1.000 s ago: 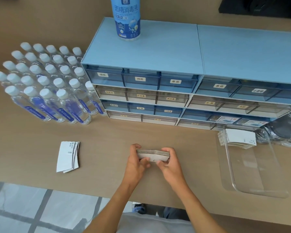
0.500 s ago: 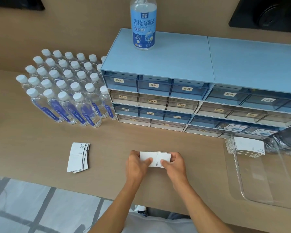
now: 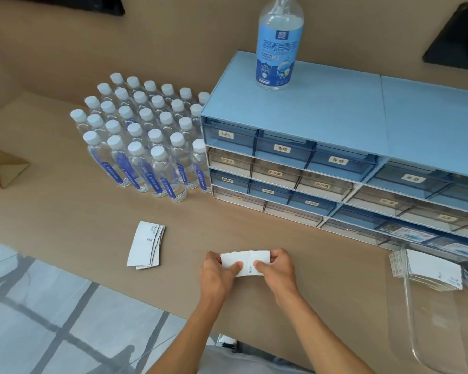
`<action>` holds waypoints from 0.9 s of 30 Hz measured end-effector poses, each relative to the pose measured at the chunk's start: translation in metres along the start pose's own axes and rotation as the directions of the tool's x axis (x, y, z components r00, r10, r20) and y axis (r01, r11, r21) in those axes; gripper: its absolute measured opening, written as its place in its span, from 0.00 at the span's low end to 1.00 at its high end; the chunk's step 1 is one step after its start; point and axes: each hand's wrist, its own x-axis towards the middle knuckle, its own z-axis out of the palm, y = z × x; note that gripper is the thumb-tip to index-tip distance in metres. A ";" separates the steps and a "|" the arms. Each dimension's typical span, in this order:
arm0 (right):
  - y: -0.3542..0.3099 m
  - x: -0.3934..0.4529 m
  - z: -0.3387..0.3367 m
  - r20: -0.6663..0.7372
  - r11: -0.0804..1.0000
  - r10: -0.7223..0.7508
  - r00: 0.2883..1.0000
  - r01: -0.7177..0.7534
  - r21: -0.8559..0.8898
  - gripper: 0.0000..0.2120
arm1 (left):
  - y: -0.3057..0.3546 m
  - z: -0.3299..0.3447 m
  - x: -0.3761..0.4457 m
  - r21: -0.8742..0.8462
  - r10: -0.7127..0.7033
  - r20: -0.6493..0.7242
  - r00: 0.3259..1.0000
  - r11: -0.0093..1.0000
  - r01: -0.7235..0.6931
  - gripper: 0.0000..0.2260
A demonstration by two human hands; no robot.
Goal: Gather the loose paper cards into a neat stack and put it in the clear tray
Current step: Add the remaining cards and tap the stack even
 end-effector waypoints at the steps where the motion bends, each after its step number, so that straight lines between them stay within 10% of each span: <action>1: -0.007 0.000 0.010 0.035 0.999 -0.022 0.999 0.023 -0.028 0.12 | -0.003 -0.009 0.001 -0.024 -0.021 -0.035 0.999 1.000 0.020 0.16; 13: -0.110 -0.008 0.170 0.520 0.757 -0.229 0.823 0.486 -0.436 0.14 | -0.031 -0.116 0.019 -0.526 -0.404 -0.398 0.823 0.836 0.157 0.12; 27: -0.157 0.014 0.280 0.742 0.334 -0.095 0.664 0.723 -0.605 0.17 | -0.026 -0.148 0.074 -0.743 -0.742 -0.328 0.584 0.585 0.326 0.22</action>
